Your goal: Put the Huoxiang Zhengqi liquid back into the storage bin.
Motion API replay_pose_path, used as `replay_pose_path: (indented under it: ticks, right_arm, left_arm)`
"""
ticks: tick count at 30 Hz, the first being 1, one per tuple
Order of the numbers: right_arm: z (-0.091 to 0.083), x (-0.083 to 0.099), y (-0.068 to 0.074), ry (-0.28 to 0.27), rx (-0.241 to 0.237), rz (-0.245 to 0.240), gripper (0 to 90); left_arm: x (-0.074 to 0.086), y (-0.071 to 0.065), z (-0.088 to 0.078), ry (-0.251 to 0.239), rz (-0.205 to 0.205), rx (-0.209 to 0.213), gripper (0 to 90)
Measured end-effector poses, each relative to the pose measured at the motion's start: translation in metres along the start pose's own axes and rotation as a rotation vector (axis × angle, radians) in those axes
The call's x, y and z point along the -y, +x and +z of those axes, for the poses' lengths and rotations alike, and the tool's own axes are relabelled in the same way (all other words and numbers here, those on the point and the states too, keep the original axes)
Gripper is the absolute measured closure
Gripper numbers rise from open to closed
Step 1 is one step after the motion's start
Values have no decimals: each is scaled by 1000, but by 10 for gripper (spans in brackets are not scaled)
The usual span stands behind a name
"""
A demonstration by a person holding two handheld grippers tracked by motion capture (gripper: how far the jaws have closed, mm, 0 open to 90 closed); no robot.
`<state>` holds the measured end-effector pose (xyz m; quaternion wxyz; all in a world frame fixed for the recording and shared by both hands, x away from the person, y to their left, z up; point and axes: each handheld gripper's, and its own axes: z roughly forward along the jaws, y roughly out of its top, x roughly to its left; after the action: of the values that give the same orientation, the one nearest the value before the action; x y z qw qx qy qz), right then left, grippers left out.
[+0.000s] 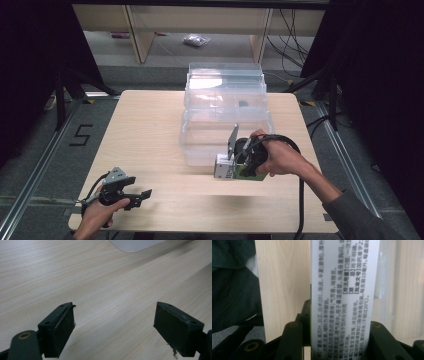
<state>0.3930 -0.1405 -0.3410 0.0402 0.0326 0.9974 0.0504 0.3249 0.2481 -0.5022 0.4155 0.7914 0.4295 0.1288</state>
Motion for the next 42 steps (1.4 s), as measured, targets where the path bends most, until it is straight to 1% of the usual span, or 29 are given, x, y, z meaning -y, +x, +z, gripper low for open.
replay_pose_path:
  ticks: [1, 2, 3, 4, 5, 7, 11, 12, 13, 14, 15, 16, 17, 18, 20, 21, 22, 24, 25, 27, 28, 29, 30, 31, 32, 38, 40, 41, 42]
  right_arm:
    - [-2, 0, -4, -12, 4, -23, 653]
    - [-5, 0, -3, 2, 8, 20, 653]
    - [-6, 0, -9, -9, 12, -40, 653]
    - [-8, 0, -10, -2, 10, -25, 652]
    - [-10, 0, -10, 10, 13, 10, 652]
    - [-13, 0, -17, 7, 20, -29, 652]
    - [-20, 3, -28, -7, 36, 3, 653]
    - [-21, 4, -33, -14, 39, -16, 653]
    - [-23, 5, -34, -5, 37, 20, 653]
    - [-23, 6, -37, -5, 39, 15, 652]
    - [-25, 6, -38, 3, 44, 45, 653]
    - [-25, 7, -43, -5, 48, 20, 652]
    - [-27, 8, -43, 12, 43, 68, 653]
    - [-27, 10, -50, -13, 59, 28, 652]
    - [-29, 11, -53, 1, 57, 73, 652]
    - [-29, 12, -54, 11, 57, 93, 653]
    - [-29, 12, -59, 9, 60, 58, 652]
    - [-29, 15, -62, 19, 59, 97, 652]
    - [-28, 17, -67, 5, 64, 69, 652]
    - [-28, 18, -71, 16, 62, 96, 653]
    - [-28, 19, -76, -6, 65, 61, 653]
    - [-27, 20, -78, -6, 70, 71, 652]
    - [-27, 21, -79, 14, 67, 104, 652]
    - [-27, 22, -81, 20, 70, 108, 652]
    - [-26, 22, -84, 10, 68, 80, 652]
    - [-19, 25, -97, 13, 65, 104, 652]
    - [-15, 26, -105, 1, 73, 43, 651]
    - [-14, 27, -104, 16, 60, 104, 651]
    - [-12, 26, -106, 17, 60, 111, 651]
  left_arm:
    - [0, 0, 0, -1, -1, 0, 161]
    - [0, -1, 1, -9, -10, 0, 160]
    - [0, -2, 2, -26, -31, 0, 160]
    - [0, -2, 2, -23, -27, 0, 160]
    - [0, -2, 2, -24, -28, 0, 160]
    - [0, -2, 2, -25, -29, -1, 160]
    - [0, -2, 2, -24, -28, 0, 160]
    - [0, -2, 2, -25, -29, 0, 160]
    - [0, -2, 2, -25, -29, 0, 160]
    - [0, -2, 2, -25, -30, 0, 160]
    - [0, -2, 2, -25, -30, 0, 160]
    - [0, -1, 2, -23, -30, 3, 160]
    - [0, -2, 2, -20, -35, 5, 160]
    - [0, -1, 2, -16, -29, 4, 161]
    - [0, -2, 2, -26, -30, 0, 160]
    - [0, -2, 2, -24, -28, 0, 160]
    - [0, -2, 2, -25, -29, 0, 160]
    - [0, -2, 2, -24, -28, 1, 160]
    - [0, -2, 2, -23, -28, 1, 160]
    - [0, -1, 2, -14, -28, 5, 160]
    - [0, -1, 2, -14, -27, 5, 160]
    - [0, -1, 2, -14, -28, 5, 161]
    - [0, -1, 2, -14, -28, 5, 160]
    - [0, -1, 2, -14, -26, 5, 160]
    - [0, -1, 2, -15, -28, 5, 160]
    - [0, -2, 2, -20, -36, 6, 160]
    - [0, -2, 2, -19, -34, 7, 160]
    - [0, -2, 2, -20, -36, 7, 160]
    - [0, -2, 2, -22, -37, 7, 160]
